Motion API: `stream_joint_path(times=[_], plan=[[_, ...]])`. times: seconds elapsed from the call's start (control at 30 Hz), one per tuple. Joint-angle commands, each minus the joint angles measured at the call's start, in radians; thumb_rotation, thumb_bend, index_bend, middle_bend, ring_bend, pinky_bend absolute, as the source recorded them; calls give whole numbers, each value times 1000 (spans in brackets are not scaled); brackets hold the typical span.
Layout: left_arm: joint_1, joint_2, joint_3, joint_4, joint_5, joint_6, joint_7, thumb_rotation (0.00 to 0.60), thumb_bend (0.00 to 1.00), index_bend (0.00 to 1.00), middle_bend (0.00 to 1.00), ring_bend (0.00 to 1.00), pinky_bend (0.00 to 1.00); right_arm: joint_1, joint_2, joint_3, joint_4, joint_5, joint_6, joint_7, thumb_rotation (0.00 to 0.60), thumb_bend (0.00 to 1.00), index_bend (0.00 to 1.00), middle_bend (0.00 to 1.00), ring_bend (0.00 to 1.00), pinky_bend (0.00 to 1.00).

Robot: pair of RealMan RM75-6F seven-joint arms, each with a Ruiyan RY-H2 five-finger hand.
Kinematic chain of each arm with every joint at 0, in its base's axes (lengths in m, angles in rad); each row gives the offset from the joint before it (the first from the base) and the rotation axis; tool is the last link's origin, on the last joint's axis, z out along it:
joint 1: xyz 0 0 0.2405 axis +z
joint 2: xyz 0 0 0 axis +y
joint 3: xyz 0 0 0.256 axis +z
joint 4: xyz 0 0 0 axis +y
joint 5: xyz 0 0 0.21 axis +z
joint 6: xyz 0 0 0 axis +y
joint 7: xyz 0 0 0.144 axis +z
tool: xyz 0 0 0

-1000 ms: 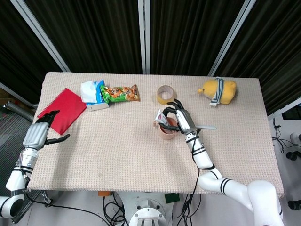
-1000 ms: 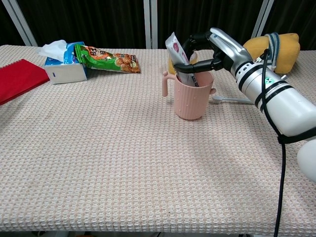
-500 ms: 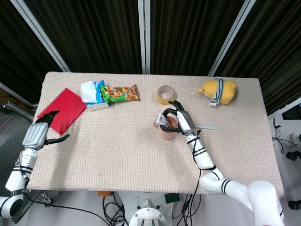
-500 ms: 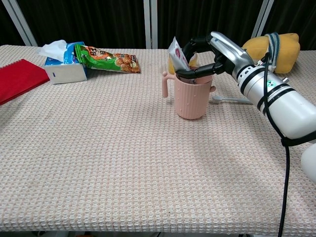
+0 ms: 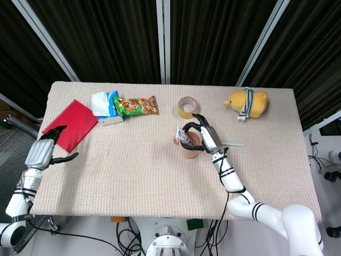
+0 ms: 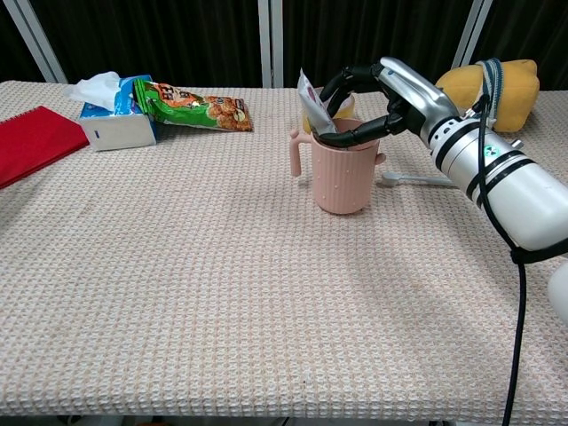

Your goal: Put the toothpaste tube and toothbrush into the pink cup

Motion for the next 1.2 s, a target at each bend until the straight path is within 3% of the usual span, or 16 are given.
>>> stream_joint_path(times=[0.03,0.47,0.9,1.07,1.2], plan=[[1,1,0,-1,0,0,1,188,45,83,76,93,201,-2,3,1,-4,-2,5,2,600,323,426,455,38,0],[4,6,0,-5,-2,1,2,189,44,83,76,93,201,-9,15,-2,-23,-3,7,1,600,322,381,392,10,0],[4,10,-3,-11,0,3,5,191,45,83,76,93,201,-20,58,-6,-69,-23,30,27,600,299,114,234,0,0],[2,14,-3,-16,3,3,6,188,45,83,75,94,201,-32,148,1,-148,-70,103,15,600,297,84,231,0,0],[-2,15,-3,-17,7,-2,1,188,45,83,76,93,201,-41,276,2,-255,-79,92,-95,600,297,50,235,0,0]])
